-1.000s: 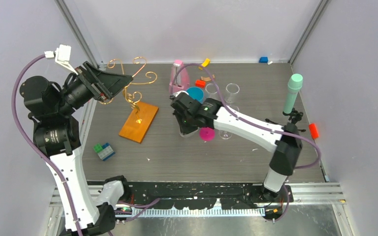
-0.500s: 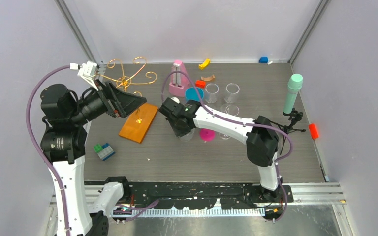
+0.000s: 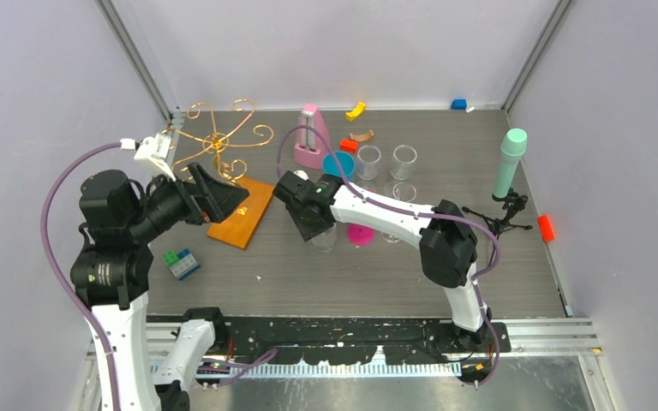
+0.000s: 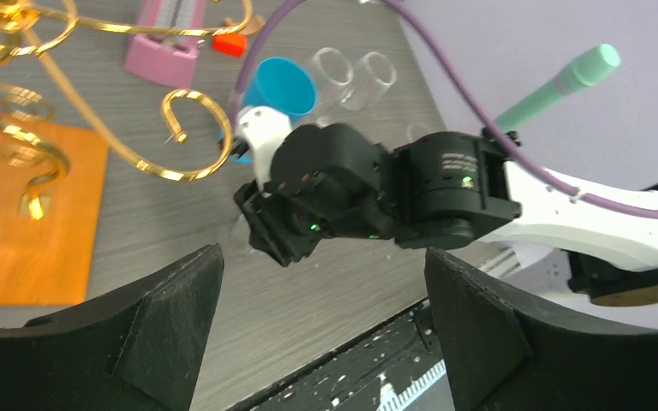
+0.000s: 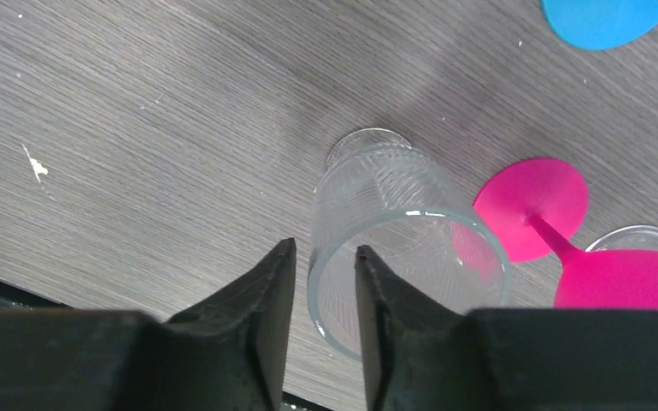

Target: Take the wine glass off the wine glass rack

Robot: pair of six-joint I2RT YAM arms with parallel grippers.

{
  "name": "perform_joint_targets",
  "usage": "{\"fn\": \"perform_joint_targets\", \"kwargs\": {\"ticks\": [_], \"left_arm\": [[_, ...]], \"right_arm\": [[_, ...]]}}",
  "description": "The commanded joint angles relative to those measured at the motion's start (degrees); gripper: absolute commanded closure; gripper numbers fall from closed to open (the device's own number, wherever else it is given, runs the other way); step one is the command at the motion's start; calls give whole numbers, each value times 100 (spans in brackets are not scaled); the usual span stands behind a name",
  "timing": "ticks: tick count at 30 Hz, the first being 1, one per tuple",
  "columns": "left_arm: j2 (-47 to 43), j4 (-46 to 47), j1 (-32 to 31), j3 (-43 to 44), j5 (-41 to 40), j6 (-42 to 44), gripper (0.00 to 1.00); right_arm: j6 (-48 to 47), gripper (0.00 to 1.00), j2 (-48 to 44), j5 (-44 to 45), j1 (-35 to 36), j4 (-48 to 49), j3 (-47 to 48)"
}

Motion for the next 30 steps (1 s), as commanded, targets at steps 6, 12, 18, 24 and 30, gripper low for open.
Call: {"fn": "perform_joint_targets", "kwargs": {"ticks": [6,12,18,24,30], "left_arm": [[-711,-806,-24,-509,-1440,372,9],[-1086,-890,-133,-1065,-1728,626,0],[-1336,-908,-188,-1462,-2233,646,0],[-1429,-922,-197,-1631,-2576,674,0],[-1545,-1021,-197,-1650,-2902,735,0]], "right_arm": [[-218,42,-677,51,-3,236,230],[-244,24,-1620,427,-3,774,-15],[-542,9,-3378,1383,-3,1771,-1125],[-1525,7,-5450,3128,6,3066,-2651],[-1937,6,-7014,3976,6,3201,-3169]]}}
